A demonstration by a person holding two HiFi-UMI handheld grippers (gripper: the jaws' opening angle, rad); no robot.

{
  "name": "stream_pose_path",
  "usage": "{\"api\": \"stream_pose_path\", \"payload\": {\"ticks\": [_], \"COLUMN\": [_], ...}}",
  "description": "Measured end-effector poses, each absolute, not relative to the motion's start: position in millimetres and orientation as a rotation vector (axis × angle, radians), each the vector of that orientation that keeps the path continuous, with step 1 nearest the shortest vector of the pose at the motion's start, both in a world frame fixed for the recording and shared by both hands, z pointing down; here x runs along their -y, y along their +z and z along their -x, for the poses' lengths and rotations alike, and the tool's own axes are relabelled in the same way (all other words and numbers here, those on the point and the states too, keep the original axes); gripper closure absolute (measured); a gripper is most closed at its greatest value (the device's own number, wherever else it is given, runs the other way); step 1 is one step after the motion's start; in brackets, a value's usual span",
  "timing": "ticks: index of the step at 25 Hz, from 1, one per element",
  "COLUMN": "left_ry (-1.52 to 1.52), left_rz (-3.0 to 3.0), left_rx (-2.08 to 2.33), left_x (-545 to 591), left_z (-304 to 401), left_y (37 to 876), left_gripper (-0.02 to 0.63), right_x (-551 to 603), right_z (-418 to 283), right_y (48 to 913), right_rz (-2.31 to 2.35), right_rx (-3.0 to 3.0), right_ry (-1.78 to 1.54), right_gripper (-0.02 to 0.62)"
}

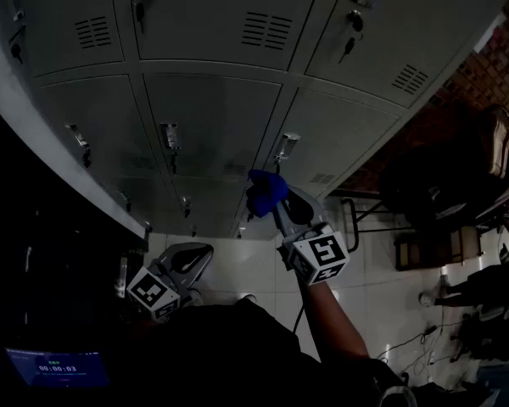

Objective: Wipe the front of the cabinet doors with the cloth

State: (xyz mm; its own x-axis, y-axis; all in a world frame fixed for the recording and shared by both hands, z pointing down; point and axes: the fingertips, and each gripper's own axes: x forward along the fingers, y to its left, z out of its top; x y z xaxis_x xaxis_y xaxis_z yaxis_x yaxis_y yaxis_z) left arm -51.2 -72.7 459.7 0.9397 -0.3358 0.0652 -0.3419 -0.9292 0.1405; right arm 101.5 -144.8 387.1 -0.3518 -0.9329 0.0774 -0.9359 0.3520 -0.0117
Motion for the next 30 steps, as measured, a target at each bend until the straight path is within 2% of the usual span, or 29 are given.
{"api": "stream_pose_path", "payload": {"ticks": [17, 30], "left_ry": [0.065, 0.078], "left_rz": [-2.906, -2.899], "left_rx": [0.591, 0.614], "left_x": [76, 86], "left_z": [56, 54], "left_y": [457, 461], "left_gripper": [0.606, 0.606], "right_x": [236, 255], "right_z": [-164, -176], "right_y": [287, 276], "right_rz": [-1.905, -1.896], "right_rx": [2.480, 2.496], "right_ry": [-0.130, -0.134], "right_gripper": [0.526, 0.526]}}
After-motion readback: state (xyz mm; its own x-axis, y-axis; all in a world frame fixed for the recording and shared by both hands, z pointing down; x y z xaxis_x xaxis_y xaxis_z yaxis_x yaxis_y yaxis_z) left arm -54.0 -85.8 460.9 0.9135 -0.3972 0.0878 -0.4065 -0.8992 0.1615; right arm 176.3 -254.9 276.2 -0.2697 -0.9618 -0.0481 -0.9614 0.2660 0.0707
